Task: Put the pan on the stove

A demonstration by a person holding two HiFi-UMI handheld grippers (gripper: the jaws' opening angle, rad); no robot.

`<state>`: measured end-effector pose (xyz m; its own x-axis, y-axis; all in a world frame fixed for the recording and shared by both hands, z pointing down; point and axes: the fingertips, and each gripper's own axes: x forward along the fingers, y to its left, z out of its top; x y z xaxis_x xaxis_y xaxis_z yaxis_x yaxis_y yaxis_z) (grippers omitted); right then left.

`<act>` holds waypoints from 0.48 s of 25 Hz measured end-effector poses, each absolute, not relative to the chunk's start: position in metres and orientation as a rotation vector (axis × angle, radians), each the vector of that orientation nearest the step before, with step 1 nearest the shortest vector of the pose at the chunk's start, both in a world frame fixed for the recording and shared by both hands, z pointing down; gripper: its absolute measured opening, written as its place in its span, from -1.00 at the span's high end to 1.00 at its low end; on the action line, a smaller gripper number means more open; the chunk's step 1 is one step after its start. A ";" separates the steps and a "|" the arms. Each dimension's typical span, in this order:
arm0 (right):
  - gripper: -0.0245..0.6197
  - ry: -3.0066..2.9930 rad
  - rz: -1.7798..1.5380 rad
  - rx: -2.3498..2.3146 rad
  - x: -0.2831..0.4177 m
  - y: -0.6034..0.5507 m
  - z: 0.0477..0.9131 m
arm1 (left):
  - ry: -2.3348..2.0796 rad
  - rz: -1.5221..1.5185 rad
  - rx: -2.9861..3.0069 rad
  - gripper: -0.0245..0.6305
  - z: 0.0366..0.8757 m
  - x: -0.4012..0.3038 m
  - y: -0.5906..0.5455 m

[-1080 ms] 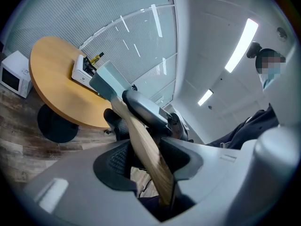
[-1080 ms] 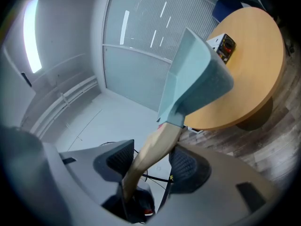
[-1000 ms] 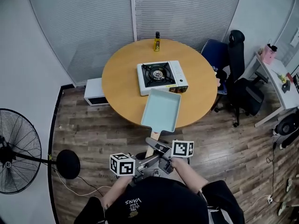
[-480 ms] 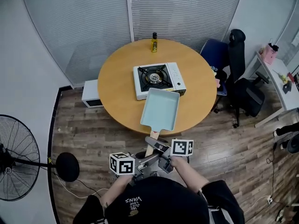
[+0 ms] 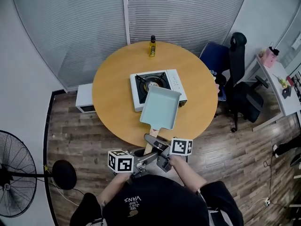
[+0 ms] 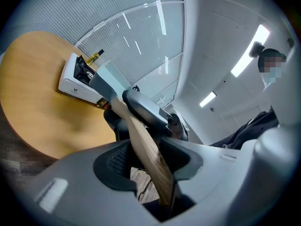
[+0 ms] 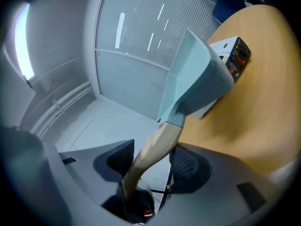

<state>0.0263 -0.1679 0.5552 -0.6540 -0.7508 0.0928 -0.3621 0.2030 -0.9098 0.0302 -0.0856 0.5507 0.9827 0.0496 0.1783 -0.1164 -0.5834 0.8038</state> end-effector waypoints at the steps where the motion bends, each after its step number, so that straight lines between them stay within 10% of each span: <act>1: 0.25 2.110 -1.437 -1.039 0.027 -0.178 0.555 | -0.045 0.226 2.182 0.40 0.551 0.031 -0.095; 12: 0.25 2.062 -1.435 -1.075 0.041 -0.273 0.561 | 0.002 0.251 2.170 0.40 0.556 0.041 -0.190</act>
